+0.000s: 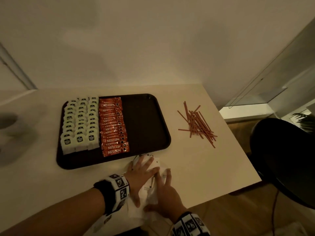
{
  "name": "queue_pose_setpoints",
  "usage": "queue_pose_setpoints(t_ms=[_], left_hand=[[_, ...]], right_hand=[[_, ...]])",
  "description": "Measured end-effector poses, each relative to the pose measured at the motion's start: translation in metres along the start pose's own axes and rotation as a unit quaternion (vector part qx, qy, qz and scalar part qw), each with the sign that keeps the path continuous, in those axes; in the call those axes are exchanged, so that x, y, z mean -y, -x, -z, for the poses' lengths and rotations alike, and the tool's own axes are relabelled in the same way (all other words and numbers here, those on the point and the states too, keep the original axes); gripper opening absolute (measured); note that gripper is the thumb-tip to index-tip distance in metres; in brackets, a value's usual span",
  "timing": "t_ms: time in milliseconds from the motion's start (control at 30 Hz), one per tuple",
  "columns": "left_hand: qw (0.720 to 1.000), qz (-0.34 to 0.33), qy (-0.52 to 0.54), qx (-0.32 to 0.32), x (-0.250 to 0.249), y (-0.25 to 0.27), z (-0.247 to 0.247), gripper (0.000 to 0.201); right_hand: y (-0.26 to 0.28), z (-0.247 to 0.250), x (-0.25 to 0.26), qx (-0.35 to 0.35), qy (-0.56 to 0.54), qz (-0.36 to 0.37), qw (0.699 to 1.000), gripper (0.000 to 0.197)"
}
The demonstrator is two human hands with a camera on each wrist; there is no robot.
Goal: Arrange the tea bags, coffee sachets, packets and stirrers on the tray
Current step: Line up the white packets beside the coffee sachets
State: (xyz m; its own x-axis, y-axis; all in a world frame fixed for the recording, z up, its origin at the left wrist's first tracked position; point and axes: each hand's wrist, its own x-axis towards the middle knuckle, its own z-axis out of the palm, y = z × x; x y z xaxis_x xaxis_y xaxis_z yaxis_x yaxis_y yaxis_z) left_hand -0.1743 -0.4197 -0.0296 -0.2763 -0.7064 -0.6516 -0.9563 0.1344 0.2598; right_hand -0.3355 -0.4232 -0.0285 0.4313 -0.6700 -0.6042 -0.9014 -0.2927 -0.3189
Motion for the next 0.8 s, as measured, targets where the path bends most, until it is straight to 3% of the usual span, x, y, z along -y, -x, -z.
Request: queue_pose_setpoints(t_ms=[233, 400, 533, 667, 800], left_hand=[[0.997, 0.053, 0.037, -0.038, 0.040, 0.054, -0.030, 0.125], [0.982, 0.095, 0.070, -0.146, 0.053, 0.078, -0.046, 0.105], [0.948, 0.138, 0.137, -0.253, 0.058, 0.081, -0.058, 0.099], [0.910, 0.171, 0.224, -0.305, 0.061, 0.084, -0.058, 0.094], [0.892, 0.179, 0.264, -0.321, 0.068, 0.087, -0.057, 0.086]], right_hand=[[-0.003, -0.029, 0.053, 0.000, 0.008, 0.033, 0.999, 0.123], [-0.007, -0.031, 0.055, -0.051, -0.036, 0.032, 0.998, 0.104], [-0.009, -0.024, 0.049, -0.093, -0.086, 0.036, 0.991, 0.092], [-0.010, -0.009, 0.038, -0.122, -0.132, 0.005, 0.984, 0.111], [-0.021, 0.007, 0.033, -0.124, -0.076, -0.004, 0.989, 0.122]])
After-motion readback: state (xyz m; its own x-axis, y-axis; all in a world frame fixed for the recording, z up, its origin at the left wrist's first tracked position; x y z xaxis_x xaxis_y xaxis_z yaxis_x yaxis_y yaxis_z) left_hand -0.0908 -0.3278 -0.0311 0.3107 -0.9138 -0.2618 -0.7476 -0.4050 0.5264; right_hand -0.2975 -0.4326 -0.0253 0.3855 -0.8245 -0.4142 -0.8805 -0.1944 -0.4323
